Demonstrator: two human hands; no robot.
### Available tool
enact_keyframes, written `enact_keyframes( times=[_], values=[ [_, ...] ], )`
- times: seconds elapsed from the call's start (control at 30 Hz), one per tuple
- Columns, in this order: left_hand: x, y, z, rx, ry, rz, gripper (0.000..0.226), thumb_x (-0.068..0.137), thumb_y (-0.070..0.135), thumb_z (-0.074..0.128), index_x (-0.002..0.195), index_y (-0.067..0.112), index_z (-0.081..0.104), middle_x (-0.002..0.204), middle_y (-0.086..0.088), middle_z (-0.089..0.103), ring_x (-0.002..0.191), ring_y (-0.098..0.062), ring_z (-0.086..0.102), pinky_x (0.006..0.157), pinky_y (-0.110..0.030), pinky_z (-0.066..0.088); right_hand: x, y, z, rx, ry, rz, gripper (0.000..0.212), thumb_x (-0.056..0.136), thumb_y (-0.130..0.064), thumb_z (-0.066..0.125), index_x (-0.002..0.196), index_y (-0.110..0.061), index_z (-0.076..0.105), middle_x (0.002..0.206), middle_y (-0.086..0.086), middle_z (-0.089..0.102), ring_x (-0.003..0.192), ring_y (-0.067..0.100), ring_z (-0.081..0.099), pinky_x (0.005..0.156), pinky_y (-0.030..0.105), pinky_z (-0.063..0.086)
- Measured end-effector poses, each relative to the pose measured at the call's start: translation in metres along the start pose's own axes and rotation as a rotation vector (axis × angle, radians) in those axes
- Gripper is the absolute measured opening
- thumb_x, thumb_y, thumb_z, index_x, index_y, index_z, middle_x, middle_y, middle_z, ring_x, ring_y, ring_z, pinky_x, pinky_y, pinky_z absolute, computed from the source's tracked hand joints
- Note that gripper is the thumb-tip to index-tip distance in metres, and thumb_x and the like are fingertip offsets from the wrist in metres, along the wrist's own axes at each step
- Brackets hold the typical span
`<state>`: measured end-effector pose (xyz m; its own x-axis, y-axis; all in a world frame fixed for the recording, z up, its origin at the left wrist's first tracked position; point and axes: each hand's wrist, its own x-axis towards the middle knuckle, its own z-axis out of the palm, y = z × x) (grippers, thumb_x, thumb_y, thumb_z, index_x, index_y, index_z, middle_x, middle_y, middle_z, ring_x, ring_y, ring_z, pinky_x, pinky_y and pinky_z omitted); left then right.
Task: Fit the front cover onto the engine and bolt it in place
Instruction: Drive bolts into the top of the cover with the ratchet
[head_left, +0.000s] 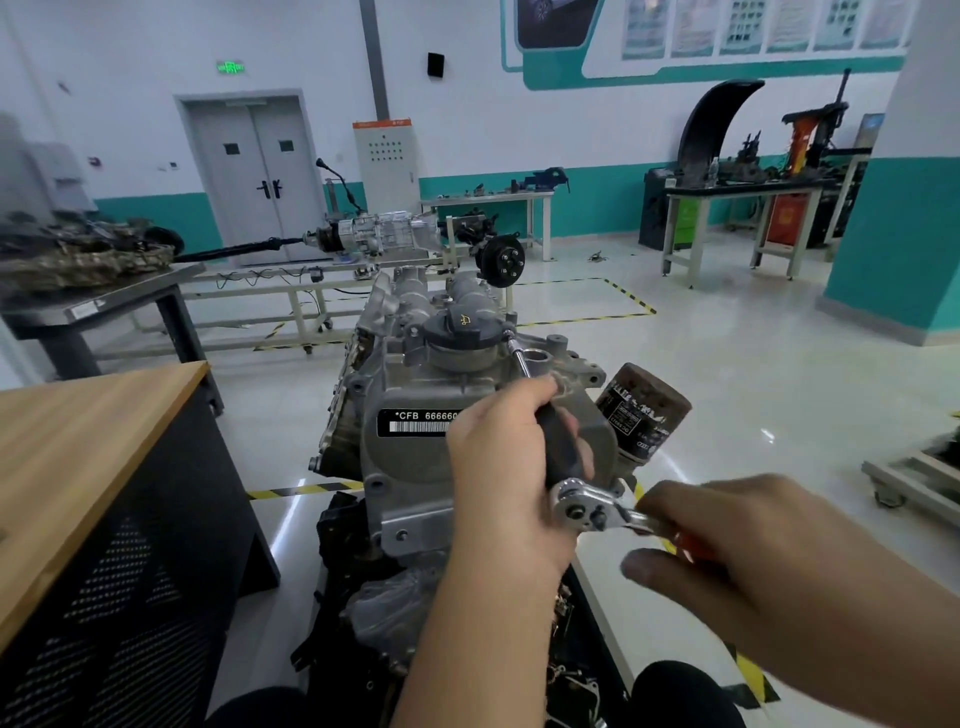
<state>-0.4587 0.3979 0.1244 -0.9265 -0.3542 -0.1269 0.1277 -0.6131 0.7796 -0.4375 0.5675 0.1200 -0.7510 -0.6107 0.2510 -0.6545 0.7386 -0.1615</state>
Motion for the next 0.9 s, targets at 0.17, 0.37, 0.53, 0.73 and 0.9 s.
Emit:
enact_keyframes(
  times=[0.17,0.37,0.53,0.73,0.9],
  values=[
    [-0.001,0.007,0.001,0.115,0.026,0.011,0.008,0.087,0.004,0.066,0.082,0.005,0.059,0.057,-0.009,0.049,0.038,-0.017,0.041,0.038,-0.019,0.037,0.012,0.010,-0.016,-0.170,0.425,-0.157,0.005,0.091,-0.033,0.072,0.088,-0.032,0.069,0.071,-0.014,0.060,0.062,0.018,0.057,0.057,0.041,0.049],
    [0.004,0.014,-0.002,0.115,0.062,-0.046,0.015,0.085,0.005,0.069,0.074,0.006,0.059,0.052,-0.007,0.051,0.036,-0.016,0.042,0.037,-0.017,0.037,0.010,0.004,-0.012,-0.250,0.398,-0.107,0.023,0.093,-0.038,0.064,0.074,-0.032,0.054,0.061,-0.011,0.049,0.054,0.021,0.049,0.053,0.040,0.044],
    [0.006,0.013,0.000,0.139,-0.032,-0.106,0.021,0.088,0.010,0.065,0.070,0.009,0.054,0.060,-0.004,0.050,0.034,-0.014,0.035,0.035,-0.017,0.026,0.004,0.003,0.032,0.422,0.052,-0.088,0.040,0.087,-0.072,0.039,0.076,-0.034,0.045,0.069,-0.016,0.056,0.059,0.011,0.049,0.055,0.026,0.039],
    [0.001,0.013,0.009,-0.330,-0.316,-0.287,0.024,0.097,0.037,0.056,0.106,0.015,0.057,0.074,0.000,0.058,0.059,-0.014,0.055,0.050,-0.019,0.048,0.011,0.025,-0.002,0.259,0.294,-0.146,0.036,0.091,-0.069,0.038,0.081,-0.036,0.048,0.078,-0.020,0.057,0.067,0.006,0.054,0.058,0.019,0.042],
    [-0.001,0.000,0.019,-0.418,-0.193,-0.270,0.030,0.105,0.037,0.043,0.094,0.015,0.062,0.057,0.005,0.051,0.041,-0.007,0.047,0.041,-0.013,0.038,0.014,0.032,-0.013,0.116,0.332,-0.154,0.020,0.089,-0.054,0.061,0.083,-0.035,0.063,0.069,-0.015,0.056,0.064,0.008,0.054,0.055,0.034,0.047]
  ],
)
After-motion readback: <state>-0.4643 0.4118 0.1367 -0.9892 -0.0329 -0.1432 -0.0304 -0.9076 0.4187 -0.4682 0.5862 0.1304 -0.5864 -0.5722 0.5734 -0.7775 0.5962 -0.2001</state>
